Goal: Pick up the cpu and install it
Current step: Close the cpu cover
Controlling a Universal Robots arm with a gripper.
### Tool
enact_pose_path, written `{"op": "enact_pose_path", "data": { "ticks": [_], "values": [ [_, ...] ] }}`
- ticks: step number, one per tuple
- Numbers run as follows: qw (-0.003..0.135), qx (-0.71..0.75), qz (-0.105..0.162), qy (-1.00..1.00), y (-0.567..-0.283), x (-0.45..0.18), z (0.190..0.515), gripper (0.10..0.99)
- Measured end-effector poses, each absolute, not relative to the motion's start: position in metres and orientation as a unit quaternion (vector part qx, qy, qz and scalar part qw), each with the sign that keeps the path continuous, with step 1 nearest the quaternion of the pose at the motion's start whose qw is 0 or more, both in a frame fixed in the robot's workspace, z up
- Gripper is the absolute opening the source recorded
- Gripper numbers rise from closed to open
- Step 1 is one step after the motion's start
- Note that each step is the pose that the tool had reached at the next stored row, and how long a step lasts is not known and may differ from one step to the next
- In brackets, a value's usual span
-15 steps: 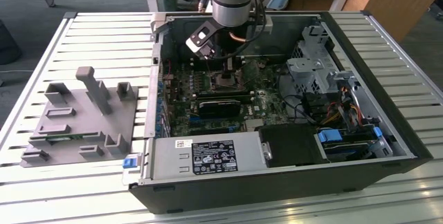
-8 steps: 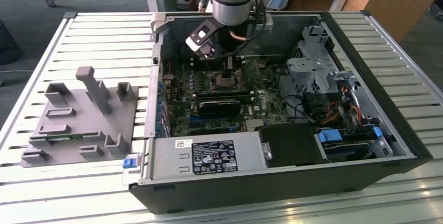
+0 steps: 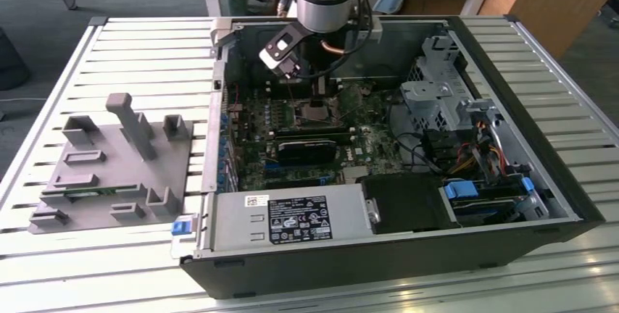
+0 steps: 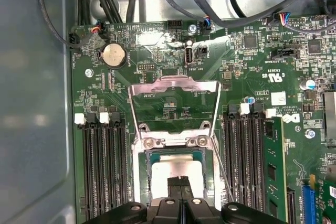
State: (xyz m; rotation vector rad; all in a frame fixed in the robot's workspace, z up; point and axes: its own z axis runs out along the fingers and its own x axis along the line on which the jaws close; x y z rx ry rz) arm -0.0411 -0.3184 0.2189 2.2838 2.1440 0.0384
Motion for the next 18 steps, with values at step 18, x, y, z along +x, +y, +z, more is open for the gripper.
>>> {"op": "enact_pose_path", "data": {
  "ticks": [18],
  "values": [
    [0.004, 0.729, 0.012, 0.684, -0.318, -0.041, 0.237, 0.106]
  ]
}}
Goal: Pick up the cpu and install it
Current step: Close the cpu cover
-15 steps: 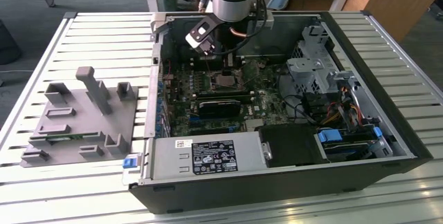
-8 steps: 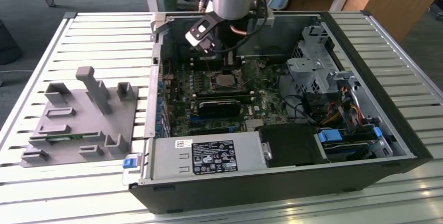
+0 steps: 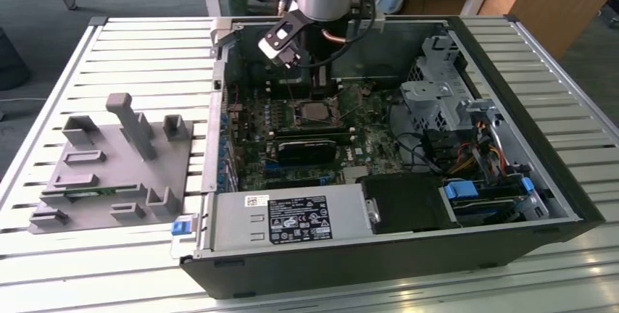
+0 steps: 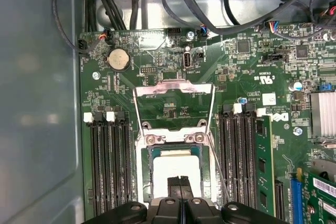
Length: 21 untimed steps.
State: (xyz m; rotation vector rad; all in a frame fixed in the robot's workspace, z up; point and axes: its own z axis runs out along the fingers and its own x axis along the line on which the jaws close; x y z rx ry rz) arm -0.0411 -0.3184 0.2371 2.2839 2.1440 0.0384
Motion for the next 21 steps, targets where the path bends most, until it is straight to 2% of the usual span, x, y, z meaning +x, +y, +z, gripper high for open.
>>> {"op": "enact_pose_path", "data": {
  "ticks": [15, 21],
  "values": [
    [0.004, 0.729, 0.012, 0.684, -0.318, -0.041, 0.261, 0.106],
    [0.004, 0.729, 0.012, 0.684, -0.323, -0.041, 0.261, 0.106]
  ]
}}
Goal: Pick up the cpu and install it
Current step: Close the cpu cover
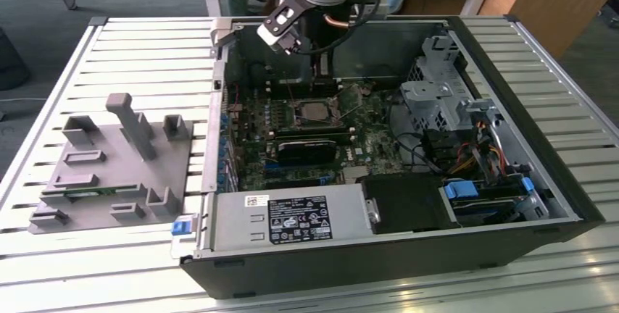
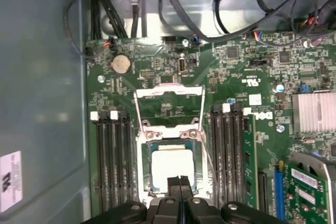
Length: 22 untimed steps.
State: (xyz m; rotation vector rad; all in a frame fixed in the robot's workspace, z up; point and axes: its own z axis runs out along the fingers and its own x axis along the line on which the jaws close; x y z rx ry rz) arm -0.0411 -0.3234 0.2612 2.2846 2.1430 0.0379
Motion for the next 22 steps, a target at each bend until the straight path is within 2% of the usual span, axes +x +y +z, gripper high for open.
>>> {"op": "enact_pose_path", "data": {
  "ticks": [5, 22],
  "values": [
    [0.004, 0.729, 0.012, 0.684, -0.331, -0.04, 0.261, 0.106],
    [0.003, 0.714, 0.014, 0.7, -0.332, -0.011, 0.266, 0.106]
  ]
}}
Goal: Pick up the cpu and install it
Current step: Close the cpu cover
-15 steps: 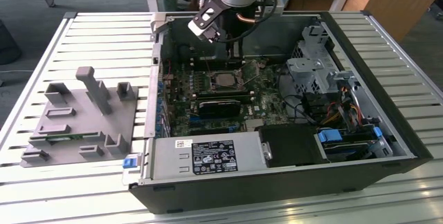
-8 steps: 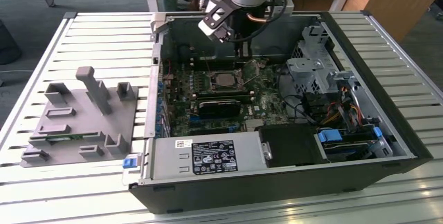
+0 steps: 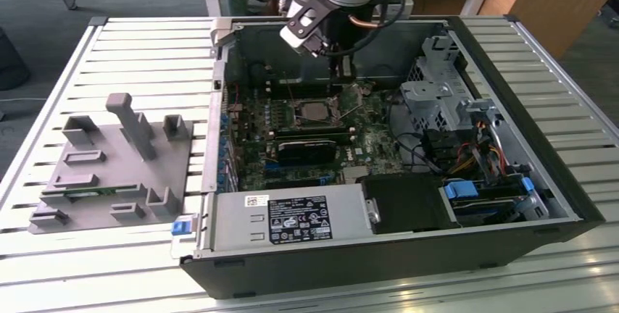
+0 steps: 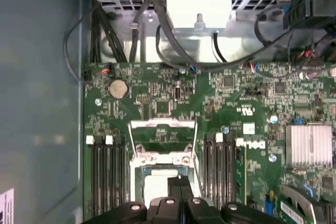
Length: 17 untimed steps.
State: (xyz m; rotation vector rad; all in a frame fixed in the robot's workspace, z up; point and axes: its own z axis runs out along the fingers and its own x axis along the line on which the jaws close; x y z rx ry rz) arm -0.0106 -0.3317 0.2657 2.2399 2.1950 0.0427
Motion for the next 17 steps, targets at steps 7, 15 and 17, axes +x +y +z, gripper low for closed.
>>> {"op": "enact_pose_path", "data": {
  "ticks": [7, 15, 17],
  "values": [
    [0.002, 0.712, 0.013, 0.702, -0.332, 0.009, 0.265, 0.106],
    [0.002, 0.712, 0.013, 0.702, -0.332, 0.02, 0.265, 0.106],
    [0.002, 0.712, 0.013, 0.702, -0.331, 0.023, 0.265, 0.106]
  ]
}}
